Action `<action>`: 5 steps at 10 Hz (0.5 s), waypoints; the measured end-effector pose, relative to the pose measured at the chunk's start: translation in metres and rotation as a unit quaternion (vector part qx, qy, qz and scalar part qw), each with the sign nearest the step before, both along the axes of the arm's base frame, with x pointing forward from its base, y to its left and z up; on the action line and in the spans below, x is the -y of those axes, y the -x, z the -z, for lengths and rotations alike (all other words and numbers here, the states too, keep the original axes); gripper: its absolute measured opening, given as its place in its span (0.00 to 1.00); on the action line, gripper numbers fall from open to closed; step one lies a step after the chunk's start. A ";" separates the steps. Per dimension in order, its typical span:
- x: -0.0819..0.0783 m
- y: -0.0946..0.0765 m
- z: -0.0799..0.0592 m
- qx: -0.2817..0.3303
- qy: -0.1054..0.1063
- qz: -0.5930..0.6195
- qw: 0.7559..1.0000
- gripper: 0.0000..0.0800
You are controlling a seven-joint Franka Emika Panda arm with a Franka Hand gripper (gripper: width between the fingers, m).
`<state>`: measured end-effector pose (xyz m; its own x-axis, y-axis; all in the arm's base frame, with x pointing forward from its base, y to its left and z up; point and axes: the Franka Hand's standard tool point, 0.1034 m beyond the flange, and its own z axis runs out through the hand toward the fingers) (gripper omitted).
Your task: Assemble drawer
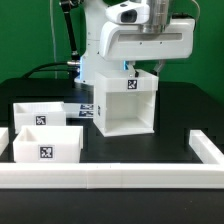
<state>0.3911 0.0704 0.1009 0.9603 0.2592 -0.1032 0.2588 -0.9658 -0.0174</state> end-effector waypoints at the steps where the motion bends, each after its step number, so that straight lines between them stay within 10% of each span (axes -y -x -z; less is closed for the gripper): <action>1: 0.000 0.000 0.001 -0.001 0.000 0.000 1.000 0.19; 5: 0.000 0.001 0.001 -0.001 0.000 0.000 1.000 0.05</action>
Offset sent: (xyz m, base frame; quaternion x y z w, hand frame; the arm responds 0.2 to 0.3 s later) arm 0.0000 0.0000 0.0000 0.0000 0.0000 0.0000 1.0000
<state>0.3906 0.0702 0.0998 0.9601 0.2589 -0.1055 0.2584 -0.9659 -0.0181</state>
